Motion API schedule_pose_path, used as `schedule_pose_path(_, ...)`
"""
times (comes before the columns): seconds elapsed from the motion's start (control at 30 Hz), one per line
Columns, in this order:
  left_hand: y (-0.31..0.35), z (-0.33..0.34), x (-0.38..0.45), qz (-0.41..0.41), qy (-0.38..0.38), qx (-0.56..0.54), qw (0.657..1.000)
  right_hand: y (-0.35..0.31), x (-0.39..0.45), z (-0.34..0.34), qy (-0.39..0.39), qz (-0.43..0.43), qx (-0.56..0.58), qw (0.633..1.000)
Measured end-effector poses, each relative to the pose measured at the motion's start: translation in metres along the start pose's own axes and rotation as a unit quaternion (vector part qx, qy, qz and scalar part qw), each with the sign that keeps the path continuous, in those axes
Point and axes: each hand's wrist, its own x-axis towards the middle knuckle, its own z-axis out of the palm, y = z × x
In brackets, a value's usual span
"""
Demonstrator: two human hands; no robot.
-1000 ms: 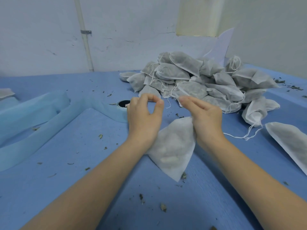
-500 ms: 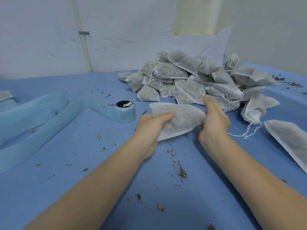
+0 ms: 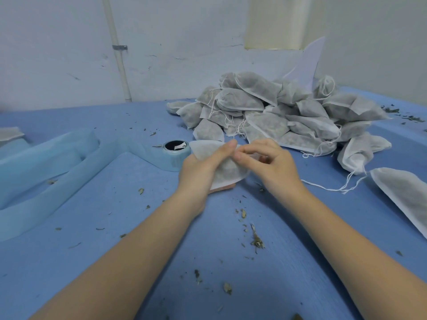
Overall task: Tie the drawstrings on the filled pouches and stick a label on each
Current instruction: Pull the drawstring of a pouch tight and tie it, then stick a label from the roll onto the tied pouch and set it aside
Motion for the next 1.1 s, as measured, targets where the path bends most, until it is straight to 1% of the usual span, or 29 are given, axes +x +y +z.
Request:
schedule_pose_path(0.13,-0.005,-0.002,0.005,0.070,0.054,0.051,0.995,-0.001,0.000,0.004,-0.010,-0.023,-0.036,0.999)
schedule_pose_path(0.23,0.000,-0.007,0.009,0.110,0.099,0.074,0.986,-0.005,0.006,0.007,0.009,-0.022,0.016,1.000)
schedule_pose_path(0.3,0.010,-0.014,0.013,0.136,0.141,0.077,0.978,-0.010,0.014,0.011,0.023,0.028,0.095,0.995)
schedule_pose_path(0.33,0.016,-0.019,0.016,0.145,0.161,0.064,0.974,-0.011,0.019,0.014,0.018,0.059,0.123,0.991)
schedule_pose_path(0.37,0.023,-0.025,0.019,0.149,0.178,0.043,0.972,-0.011,0.022,0.018,-0.003,0.085,0.123,0.989)
schedule_pose_path(0.4,0.029,-0.033,0.022,0.150,0.196,0.019,0.969,-0.011,0.024,0.023,-0.039,0.104,0.087,0.990)
schedule_pose_path(0.43,0.036,-0.041,0.025,0.149,0.214,-0.001,0.965,-0.010,0.026,0.030,-0.081,0.110,0.025,0.990)
schedule_pose_path(0.5,0.046,-0.058,0.032,0.147,0.237,-0.041,0.959,-0.008,0.028,0.045,-0.152,0.093,-0.091,0.980)
schedule_pose_path(0.53,0.049,-0.065,0.035,0.146,0.243,-0.063,0.957,-0.008,0.031,0.054,-0.174,0.080,-0.123,0.974)
schedule_pose_path(0.63,0.049,-0.079,0.042,0.143,0.257,-0.086,0.952,-0.009,0.041,0.076,-0.201,0.068,-0.130,0.969)
schedule_pose_path(0.8,0.041,-0.083,0.047,0.140,0.268,-0.064,0.951,-0.004,0.056,0.094,-0.200,0.040,-0.161,0.966)
schedule_pose_path(0.93,0.035,-0.083,0.050,0.150,0.263,-0.009,0.953,-0.003,0.057,0.103,-0.200,0.022,-0.126,0.971)
schedule_pose_path(1.03,0.033,-0.084,0.051,0.162,0.268,0.023,0.950,-0.003,0.057,0.111,-0.160,0.009,-0.148,0.976)
schedule_pose_path(1.1,0.032,-0.084,0.051,0.169,0.274,0.047,0.946,-0.001,0.056,0.118,-0.125,0.025,-0.177,0.976)
